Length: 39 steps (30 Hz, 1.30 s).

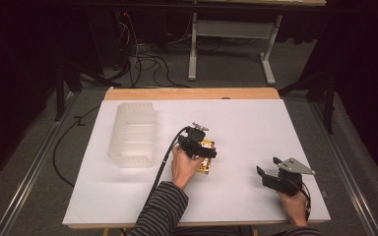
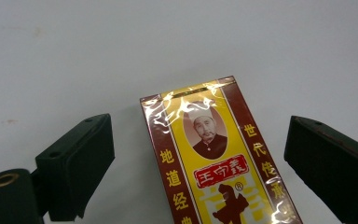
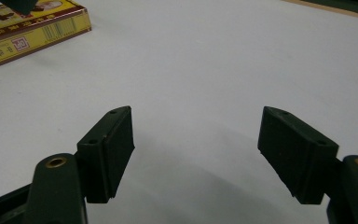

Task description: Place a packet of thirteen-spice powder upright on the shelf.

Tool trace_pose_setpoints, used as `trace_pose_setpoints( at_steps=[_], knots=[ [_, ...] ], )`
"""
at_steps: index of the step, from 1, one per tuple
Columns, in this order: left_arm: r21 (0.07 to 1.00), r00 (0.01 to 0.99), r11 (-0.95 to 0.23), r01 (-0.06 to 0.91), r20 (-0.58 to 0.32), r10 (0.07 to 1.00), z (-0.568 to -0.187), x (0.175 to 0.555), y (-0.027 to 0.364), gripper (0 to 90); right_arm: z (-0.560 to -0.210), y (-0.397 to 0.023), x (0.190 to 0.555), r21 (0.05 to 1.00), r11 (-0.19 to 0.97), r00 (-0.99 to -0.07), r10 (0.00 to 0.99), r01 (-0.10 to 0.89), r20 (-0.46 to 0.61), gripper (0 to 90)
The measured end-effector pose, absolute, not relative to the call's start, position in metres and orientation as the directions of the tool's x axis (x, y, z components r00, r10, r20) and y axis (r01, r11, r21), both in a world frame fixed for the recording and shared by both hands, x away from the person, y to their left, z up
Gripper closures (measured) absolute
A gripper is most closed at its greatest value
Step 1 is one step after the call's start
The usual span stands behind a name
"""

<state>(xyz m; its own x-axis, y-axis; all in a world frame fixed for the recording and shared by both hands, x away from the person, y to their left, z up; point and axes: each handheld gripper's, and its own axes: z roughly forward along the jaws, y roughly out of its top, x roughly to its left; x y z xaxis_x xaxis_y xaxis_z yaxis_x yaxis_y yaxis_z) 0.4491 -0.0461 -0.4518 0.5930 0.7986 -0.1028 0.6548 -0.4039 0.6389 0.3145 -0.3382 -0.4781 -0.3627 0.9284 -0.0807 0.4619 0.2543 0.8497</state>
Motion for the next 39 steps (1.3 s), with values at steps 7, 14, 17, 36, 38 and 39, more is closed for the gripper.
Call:
trace_pose_setpoints(
  at_steps=[7, 14, 17, 36, 38, 39],
  knots=[
    [0.637, 0.580, -0.403, 0.657, -0.085, 0.810, -0.460, 0.452, -0.053, 9.7, -0.478, -0.338, 0.314, 0.851, 0.253, -0.363, 0.928, 0.460, -0.080, 27.0],
    [0.635, 0.579, -0.408, 0.656, -0.078, 0.812, -0.464, 0.453, -0.055, 12.3, -0.478, -0.338, 0.314, 0.851, 0.253, -0.363, 0.929, 0.460, -0.080, 27.0],
    [0.634, 0.585, -0.415, 0.652, -0.074, 0.807, -0.464, 0.453, -0.056, 14.4, -0.478, -0.338, 0.314, 0.852, 0.253, -0.363, 0.928, 0.459, -0.080, 27.0],
    [0.613, 0.614, -0.458, 0.644, -0.055, 0.788, -0.463, 0.450, -0.057, 21.7, -0.478, -0.338, 0.314, 0.847, 0.256, -0.361, 0.929, 0.465, -0.083, 26.8],
    [0.608, 0.616, -0.463, 0.645, -0.055, 0.786, -0.463, 0.450, -0.056, 22.5, -0.478, -0.338, 0.315, 0.847, 0.257, -0.361, 0.929, 0.465, -0.083, 26.8],
    [0.603, 0.617, -0.465, 0.648, -0.058, 0.784, -0.462, 0.451, -0.055, 22.9, -0.478, -0.338, 0.314, 0.847, 0.257, -0.362, 0.929, 0.464, -0.084, 26.8]
  ],
)
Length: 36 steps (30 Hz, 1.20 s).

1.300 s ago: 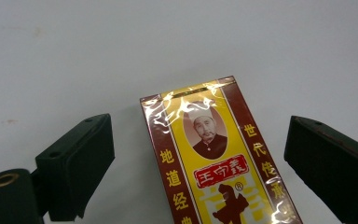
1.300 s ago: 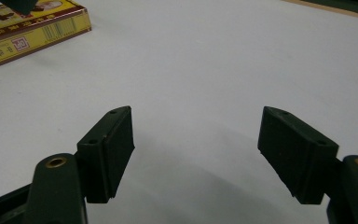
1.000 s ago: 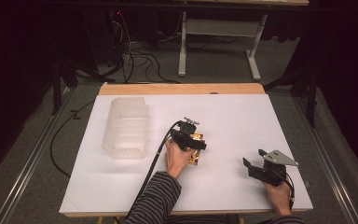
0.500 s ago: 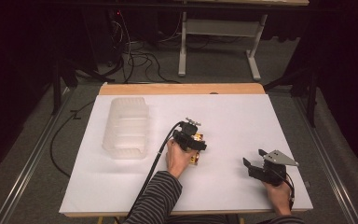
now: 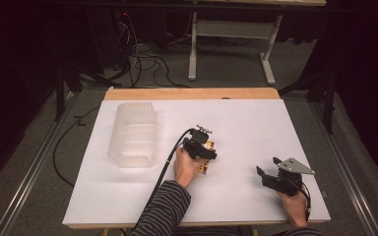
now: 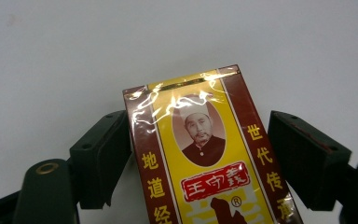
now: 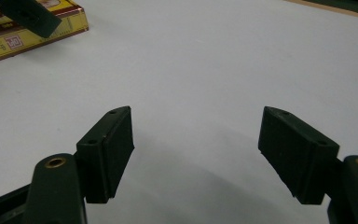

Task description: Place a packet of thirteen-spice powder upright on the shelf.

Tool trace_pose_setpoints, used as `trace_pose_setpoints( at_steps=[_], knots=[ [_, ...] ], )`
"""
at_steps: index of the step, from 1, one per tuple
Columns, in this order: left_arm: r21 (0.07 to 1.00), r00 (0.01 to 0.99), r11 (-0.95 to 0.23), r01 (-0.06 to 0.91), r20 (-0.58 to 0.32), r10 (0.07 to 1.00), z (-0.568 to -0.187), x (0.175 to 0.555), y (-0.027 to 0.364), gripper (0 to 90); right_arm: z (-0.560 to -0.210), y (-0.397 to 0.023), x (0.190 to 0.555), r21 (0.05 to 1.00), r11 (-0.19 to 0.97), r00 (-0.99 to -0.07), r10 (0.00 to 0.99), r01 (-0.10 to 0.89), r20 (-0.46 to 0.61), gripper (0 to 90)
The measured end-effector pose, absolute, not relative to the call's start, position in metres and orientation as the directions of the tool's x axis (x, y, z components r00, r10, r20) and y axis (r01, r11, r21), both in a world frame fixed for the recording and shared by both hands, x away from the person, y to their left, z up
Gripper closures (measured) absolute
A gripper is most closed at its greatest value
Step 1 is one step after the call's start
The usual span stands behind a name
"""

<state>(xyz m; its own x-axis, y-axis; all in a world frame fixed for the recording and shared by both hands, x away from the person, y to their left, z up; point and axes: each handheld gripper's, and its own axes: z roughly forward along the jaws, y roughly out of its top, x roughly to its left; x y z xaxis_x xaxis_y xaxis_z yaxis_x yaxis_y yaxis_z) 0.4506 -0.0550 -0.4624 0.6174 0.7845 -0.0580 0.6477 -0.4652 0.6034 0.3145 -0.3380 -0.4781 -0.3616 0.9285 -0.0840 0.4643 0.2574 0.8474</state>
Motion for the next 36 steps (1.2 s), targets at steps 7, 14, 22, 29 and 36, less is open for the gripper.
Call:
trace_pose_setpoints(
  at_steps=[7, 14, 22, 29, 36],
  knots=[
    [0.596, 0.623, -0.475, 0.648, -0.055, 0.781, -0.462, 0.451, -0.052, 26.0, -0.478, -0.338, 0.314, 0.848, 0.256, -0.362, 0.928, 0.464, -0.082, 26.7],
    [0.580, 0.636, -0.494, 0.648, -0.053, 0.770, -0.460, 0.452, -0.047, 30.0, -0.478, -0.338, 0.314, 0.848, 0.259, -0.363, 0.928, 0.462, -0.085, 26.7],
    [0.575, 0.644, -0.508, 0.641, -0.044, 0.764, -0.458, 0.451, -0.046, 31.7, -0.478, -0.337, 0.314, 0.847, 0.255, -0.361, 0.929, 0.466, -0.082, 26.7],
    [0.594, 0.668, -0.524, 0.610, -0.031, 0.743, -0.450, 0.445, -0.042, 32.2, -0.478, -0.337, 0.315, 0.846, 0.262, -0.364, 0.927, 0.465, -0.087, 26.7],
    [0.629, 0.678, -0.519, 0.579, -0.018, 0.734, -0.443, 0.437, -0.040, 32.2, -0.478, -0.337, 0.315, 0.846, 0.262, -0.365, 0.927, 0.465, -0.087, 26.7]
  ],
)
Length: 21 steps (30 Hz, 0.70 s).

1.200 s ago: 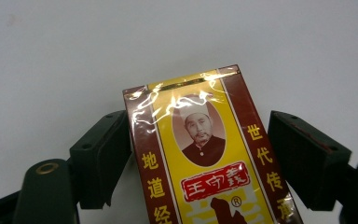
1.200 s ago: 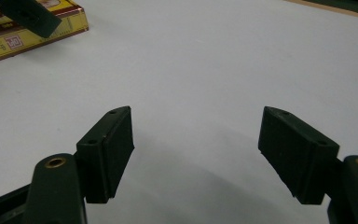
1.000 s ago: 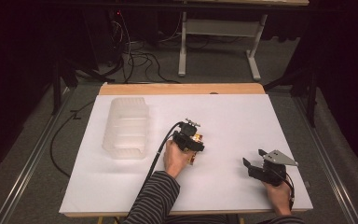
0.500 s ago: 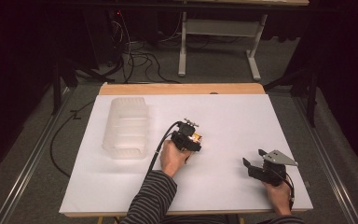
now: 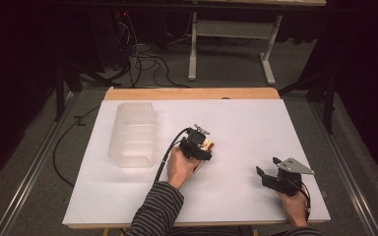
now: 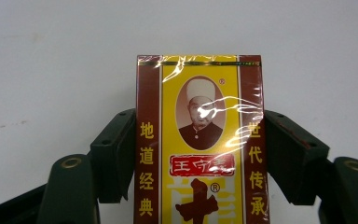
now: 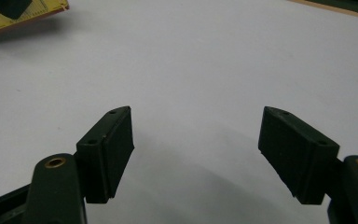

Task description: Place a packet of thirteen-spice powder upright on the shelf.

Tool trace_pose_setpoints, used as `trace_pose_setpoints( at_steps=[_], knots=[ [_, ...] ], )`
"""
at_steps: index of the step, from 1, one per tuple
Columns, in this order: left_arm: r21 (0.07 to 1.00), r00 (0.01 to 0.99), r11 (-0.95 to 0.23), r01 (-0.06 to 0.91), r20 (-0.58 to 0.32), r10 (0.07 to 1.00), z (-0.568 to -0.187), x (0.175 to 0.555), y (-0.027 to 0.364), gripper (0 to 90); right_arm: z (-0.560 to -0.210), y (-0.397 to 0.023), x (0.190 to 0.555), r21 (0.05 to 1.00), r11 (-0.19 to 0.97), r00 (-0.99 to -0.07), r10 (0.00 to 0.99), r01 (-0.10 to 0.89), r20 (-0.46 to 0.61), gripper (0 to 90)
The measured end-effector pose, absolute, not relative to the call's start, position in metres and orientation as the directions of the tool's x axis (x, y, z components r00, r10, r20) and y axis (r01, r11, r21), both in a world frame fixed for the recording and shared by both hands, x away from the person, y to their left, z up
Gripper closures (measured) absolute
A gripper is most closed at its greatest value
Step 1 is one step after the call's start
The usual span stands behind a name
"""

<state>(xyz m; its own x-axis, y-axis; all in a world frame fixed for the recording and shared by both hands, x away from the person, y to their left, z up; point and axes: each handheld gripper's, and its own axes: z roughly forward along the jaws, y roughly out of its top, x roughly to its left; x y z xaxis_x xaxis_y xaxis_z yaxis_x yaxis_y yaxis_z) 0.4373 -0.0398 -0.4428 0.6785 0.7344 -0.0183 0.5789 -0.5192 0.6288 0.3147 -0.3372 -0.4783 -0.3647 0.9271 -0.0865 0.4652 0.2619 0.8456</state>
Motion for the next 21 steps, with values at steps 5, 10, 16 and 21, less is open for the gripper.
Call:
trace_pose_setpoints(
  at_steps=[5, 10, 16, 21],
  knots=[
    [0.656, 0.691, -0.517, 0.549, -0.008, 0.723, -0.432, 0.428, -0.036, 32.2, -0.478, -0.337, 0.315, 0.846, 0.263, -0.366, 0.927, 0.464, -0.087, 26.7],
    [0.693, 0.697, -0.500, 0.519, -0.004, 0.717, -0.419, 0.420, -0.029, 32.2, -0.478, -0.337, 0.314, 0.848, 0.256, -0.363, 0.928, 0.465, -0.082, 26.6],
    [0.738, 0.701, -0.471, 0.482, -0.003, 0.713, -0.405, 0.409, -0.018, 32.1, -0.478, -0.337, 0.315, 0.847, 0.263, -0.366, 0.926, 0.462, -0.088, 26.6],
    [0.771, 0.703, -0.447, 0.453, 0.000, 0.711, -0.397, 0.401, -0.009, 32.2, -0.478, -0.337, 0.315, 0.847, 0.267, -0.367, 0.926, 0.460, -0.092, 26.6]
  ],
)
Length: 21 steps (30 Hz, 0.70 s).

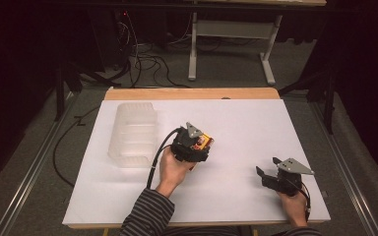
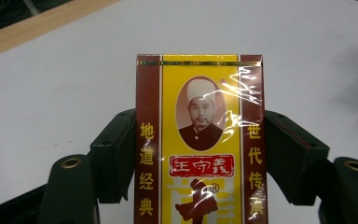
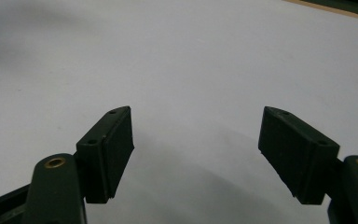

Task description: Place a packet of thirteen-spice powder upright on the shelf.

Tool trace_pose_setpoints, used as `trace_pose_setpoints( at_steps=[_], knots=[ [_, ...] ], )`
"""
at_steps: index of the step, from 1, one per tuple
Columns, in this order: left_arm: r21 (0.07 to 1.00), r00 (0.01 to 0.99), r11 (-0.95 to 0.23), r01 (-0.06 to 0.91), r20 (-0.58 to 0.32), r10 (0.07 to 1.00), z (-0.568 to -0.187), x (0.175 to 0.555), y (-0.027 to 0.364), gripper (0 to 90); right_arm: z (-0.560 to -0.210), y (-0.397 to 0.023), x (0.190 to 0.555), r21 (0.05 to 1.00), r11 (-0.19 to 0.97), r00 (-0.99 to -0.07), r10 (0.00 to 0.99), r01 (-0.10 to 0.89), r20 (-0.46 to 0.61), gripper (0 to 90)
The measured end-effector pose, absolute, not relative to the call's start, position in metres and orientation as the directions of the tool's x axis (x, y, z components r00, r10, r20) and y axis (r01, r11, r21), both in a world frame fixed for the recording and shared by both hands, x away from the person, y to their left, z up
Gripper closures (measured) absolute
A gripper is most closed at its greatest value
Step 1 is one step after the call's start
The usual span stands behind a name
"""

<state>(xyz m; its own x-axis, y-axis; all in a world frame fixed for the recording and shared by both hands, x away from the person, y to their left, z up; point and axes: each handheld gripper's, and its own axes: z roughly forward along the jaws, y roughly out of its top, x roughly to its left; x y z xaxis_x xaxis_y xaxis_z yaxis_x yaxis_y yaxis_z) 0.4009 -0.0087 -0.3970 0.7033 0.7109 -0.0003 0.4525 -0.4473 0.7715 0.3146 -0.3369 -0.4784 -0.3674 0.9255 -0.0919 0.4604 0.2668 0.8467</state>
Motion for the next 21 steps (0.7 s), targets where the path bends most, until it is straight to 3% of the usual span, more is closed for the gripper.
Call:
trace_pose_setpoints(
  at_steps=[21],
  knots=[
    [0.826, 0.675, -0.375, 0.421, -0.009, 0.738, -0.379, 0.392, 0.028, 32.3, -0.478, -0.337, 0.314, 0.845, 0.270, -0.367, 0.925, 0.461, -0.095, 26.6]
  ],
)
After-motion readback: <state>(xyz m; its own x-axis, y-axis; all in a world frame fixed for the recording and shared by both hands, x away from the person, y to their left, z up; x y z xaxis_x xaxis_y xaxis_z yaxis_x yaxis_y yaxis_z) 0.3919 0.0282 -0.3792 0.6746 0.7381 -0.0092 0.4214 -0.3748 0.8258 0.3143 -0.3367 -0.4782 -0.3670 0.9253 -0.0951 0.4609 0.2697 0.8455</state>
